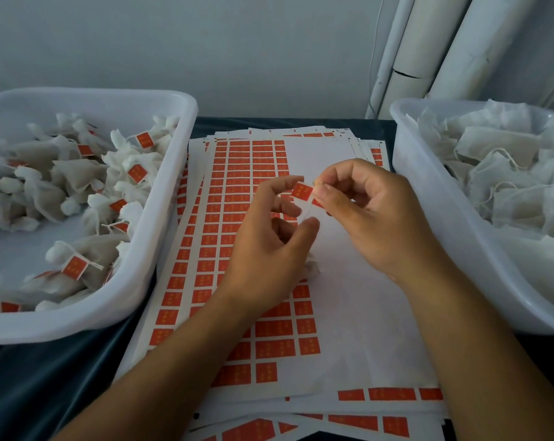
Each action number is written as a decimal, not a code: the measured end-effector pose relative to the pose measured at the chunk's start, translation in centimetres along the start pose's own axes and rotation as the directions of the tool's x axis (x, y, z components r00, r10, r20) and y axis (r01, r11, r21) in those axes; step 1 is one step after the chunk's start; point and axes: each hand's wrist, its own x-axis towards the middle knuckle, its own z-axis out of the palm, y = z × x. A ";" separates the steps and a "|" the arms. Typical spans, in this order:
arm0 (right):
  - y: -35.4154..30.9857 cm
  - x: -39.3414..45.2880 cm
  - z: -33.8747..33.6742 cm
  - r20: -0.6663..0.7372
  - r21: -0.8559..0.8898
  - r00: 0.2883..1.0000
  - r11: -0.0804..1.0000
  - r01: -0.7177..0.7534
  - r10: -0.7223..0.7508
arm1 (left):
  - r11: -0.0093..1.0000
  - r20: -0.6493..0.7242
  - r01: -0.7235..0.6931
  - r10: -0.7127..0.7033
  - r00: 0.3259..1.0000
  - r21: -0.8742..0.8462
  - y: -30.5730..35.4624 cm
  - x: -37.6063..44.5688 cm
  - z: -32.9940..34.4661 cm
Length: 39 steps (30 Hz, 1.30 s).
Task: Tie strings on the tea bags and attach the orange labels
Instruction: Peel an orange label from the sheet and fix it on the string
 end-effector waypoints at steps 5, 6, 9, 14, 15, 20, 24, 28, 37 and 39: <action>-0.1 -0.2 0.6 -0.085 0.153 0.994 0.987 -0.058 0.072 | 0.982 -0.138 -0.172 0.181 0.974 0.072 0.4 -0.4 0.4; -0.2 -0.2 0.7 -0.097 0.169 0.992 0.983 -0.067 0.084 | 0.975 -0.167 -0.206 0.217 0.962 0.078 0.5 -0.5 0.4; -0.4 -0.3 0.9 -0.139 0.207 0.984 0.975 -0.078 0.108 | 0.949 -0.239 -0.283 0.310 0.920 0.140 0.9 -0.6 0.5; -0.7 -0.4 1.0 -0.149 0.252 0.980 0.963 -0.092 0.132 | 0.928 -0.314 -0.272 0.346 0.884 0.255 1.0 -0.3 0.6; -0.7 -0.4 1.0 -0.147 0.251 0.980 0.963 -0.096 0.136 | 0.931 -0.325 -0.258 0.335 0.884 0.259 1.0 -0.3 0.6; -0.6 -0.4 0.9 -0.122 0.227 0.983 0.968 -0.105 0.135 | 0.937 -0.363 -0.212 0.307 0.880 0.277 0.8 -0.3 0.4; -0.5 -0.4 0.6 -0.080 0.154 0.992 0.984 -0.085 0.099 | 0.934 -0.366 -0.181 0.292 0.884 0.308 0.7 -0.2 0.4; -0.6 -0.5 0.5 -0.091 0.040 0.996 0.999 0.004 0.000 | 0.931 -0.353 -0.163 0.280 0.893 0.327 0.7 -0.1 0.3; -0.6 -0.4 0.4 -0.089 -0.181 0.993 0.981 0.065 -0.082 | 0.960 -0.303 -0.077 0.161 0.939 0.269 0.4 0.1 0.3; -0.4 -0.4 0.4 -0.092 -0.200 0.993 0.979 0.050 -0.070 | 0.967 -0.296 -0.063 0.137 0.945 0.246 0.3 0.1 0.3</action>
